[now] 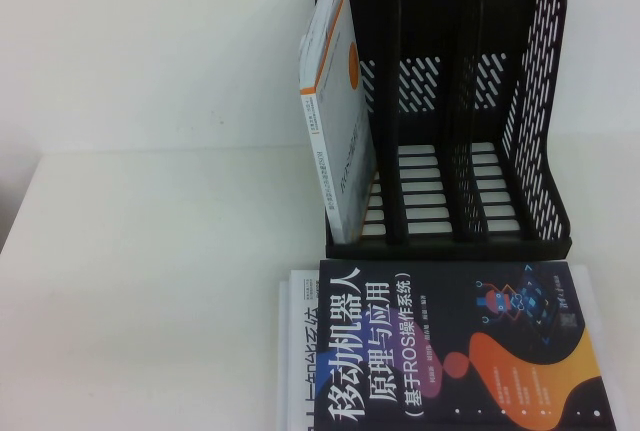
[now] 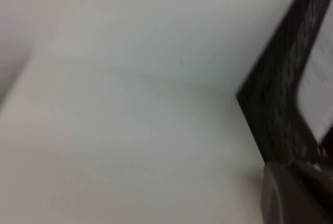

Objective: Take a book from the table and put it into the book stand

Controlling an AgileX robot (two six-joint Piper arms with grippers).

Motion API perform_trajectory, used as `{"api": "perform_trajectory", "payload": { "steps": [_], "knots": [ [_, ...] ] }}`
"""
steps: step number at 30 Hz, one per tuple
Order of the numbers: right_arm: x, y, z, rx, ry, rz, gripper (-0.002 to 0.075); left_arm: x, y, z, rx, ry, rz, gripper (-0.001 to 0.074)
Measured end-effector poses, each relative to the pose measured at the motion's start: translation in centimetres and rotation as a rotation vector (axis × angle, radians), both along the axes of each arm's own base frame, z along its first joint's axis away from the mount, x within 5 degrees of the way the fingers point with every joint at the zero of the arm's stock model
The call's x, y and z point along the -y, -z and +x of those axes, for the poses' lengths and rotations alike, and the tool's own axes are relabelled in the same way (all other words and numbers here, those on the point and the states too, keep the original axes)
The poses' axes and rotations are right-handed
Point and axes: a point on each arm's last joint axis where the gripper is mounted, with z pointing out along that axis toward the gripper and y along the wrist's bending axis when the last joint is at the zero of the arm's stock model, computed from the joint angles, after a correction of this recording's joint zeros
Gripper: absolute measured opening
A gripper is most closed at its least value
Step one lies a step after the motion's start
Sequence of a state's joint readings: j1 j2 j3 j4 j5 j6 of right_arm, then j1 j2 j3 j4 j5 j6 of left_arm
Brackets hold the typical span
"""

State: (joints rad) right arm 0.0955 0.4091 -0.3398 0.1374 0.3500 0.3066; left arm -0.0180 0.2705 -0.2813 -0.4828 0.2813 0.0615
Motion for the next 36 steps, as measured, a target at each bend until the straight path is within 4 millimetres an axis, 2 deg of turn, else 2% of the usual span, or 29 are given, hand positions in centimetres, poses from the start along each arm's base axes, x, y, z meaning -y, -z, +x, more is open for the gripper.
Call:
{"api": "perform_trajectory", "payload": {
  "steps": [4,10,15,20,25,30,36],
  "knots": [
    [-0.2,-0.4,1.6,0.042,0.039,0.135,-0.0003,0.9,-0.2,1.1,-0.171,0.096,-0.008,-0.0002],
    [-0.2,0.0,3.9,0.036,0.08,0.16,-0.0003,2.0,0.4,4.0,-0.284,0.224,-0.017,-0.0003],
    [-0.4,2.6,6.1,-0.137,0.042,0.034,-0.0003,2.6,1.0,6.8,-0.301,0.237,-0.17,-0.0002],
    [-1.0,5.3,8.6,-0.407,0.004,-0.006,-0.0003,2.6,2.4,9.5,-0.336,0.215,-0.244,-0.0002],
    [-1.6,6.8,11.3,-0.555,-0.036,-0.013,-0.0003,3.4,3.6,11.5,-0.38,0.323,-0.214,-0.0002],
    [-3.6,7.2,12.2,-0.595,-0.185,-0.034,-0.0003,5.1,4.2,13.4,-0.44,0.519,-0.298,-0.0003],
    [-4.8,7.1,12.3,-0.56,-0.284,-0.03,-0.0003,5.1,5.4,15.0,-0.493,0.512,-0.303,-0.0003]
  ]
}}
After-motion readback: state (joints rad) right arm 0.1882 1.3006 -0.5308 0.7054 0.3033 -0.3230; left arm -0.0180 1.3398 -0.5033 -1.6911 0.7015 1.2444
